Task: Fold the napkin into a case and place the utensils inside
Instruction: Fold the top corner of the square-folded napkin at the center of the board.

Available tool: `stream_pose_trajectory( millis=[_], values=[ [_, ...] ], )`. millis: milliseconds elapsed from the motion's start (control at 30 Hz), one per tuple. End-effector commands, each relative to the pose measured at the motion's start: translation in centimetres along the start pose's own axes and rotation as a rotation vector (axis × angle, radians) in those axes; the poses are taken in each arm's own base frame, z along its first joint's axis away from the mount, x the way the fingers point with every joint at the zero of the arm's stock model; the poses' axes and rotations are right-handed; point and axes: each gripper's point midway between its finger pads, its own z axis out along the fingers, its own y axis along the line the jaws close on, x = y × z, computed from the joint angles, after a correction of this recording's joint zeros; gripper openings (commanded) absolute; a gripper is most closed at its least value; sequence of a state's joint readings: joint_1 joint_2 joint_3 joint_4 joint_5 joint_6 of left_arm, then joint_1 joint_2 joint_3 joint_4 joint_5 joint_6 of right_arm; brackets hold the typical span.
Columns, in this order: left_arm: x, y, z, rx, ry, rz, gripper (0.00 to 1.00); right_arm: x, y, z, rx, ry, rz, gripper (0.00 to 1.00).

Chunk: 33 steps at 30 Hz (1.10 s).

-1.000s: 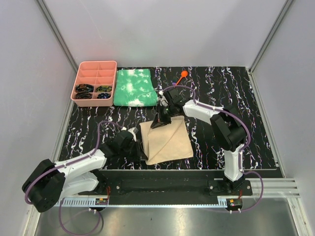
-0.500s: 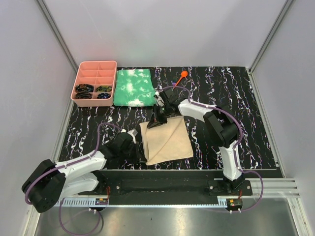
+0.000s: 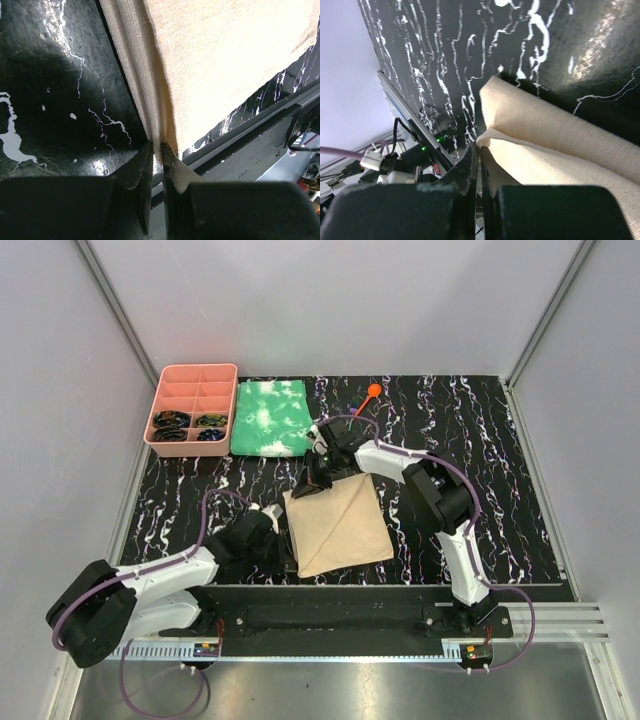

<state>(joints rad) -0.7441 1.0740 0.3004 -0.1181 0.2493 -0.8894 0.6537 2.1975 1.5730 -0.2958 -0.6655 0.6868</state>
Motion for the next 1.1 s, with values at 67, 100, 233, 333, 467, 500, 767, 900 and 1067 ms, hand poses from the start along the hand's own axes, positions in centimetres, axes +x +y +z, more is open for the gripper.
stream_pose_trajectory(
  millis=[67, 100, 233, 333, 467, 500, 767, 900, 1067],
  values=[
    [-0.2, -0.6, 0.4, 0.019, -0.004, 0.041, 0.14, -0.6, 1.7, 0.7, -0.056, 0.012, -0.022, 0.1],
    [-0.2, -0.5, 0.4, 0.016, -0.003, 0.043, 0.14, -0.6, 1.8, 0.8, -0.059, 0.013, -0.023, 0.12],
    [-0.4, 0.3, -0.2, -0.039, -0.018, 0.043, 0.23, -0.9, 2.3, 0.8, -0.074, 0.018, -0.025, 0.26],
    [-1.9, 0.4, -1.9, -0.091, -0.101, 0.03, 0.43, -1.1, 2.7, 0.2, -0.079, 0.017, -0.038, 0.46],
    [-6.2, -1.4, -6.3, -0.106, -0.309, 0.024, 0.56, -2.2, 3.7, -4.3, -0.044, -0.072, -0.098, 0.66],
    [-6.8, -1.6, -7.0, -0.11, -0.335, 0.026, 0.57, -2.5, 3.5, -5.5, -0.025, -0.098, -0.106, 0.7],
    [-14.1, -10.1, -4.6, 0.139, -0.289, 0.132, 0.31, -3.6, -4.3, -14.1, 0.091, -0.246, -0.025, 0.74],
    [-14.0, -12.2, -2.1, 0.236, -0.191, 0.157, 0.16, -3.8, -6.6, -13.8, 0.094, -0.23, 0.0, 0.4],
    [-10.3, -10.7, -0.7, 0.23, -0.114, 0.163, 0.14, -4.2, -9.1, -13.4, 0.093, -0.231, 0.021, 0.18]
  ],
)
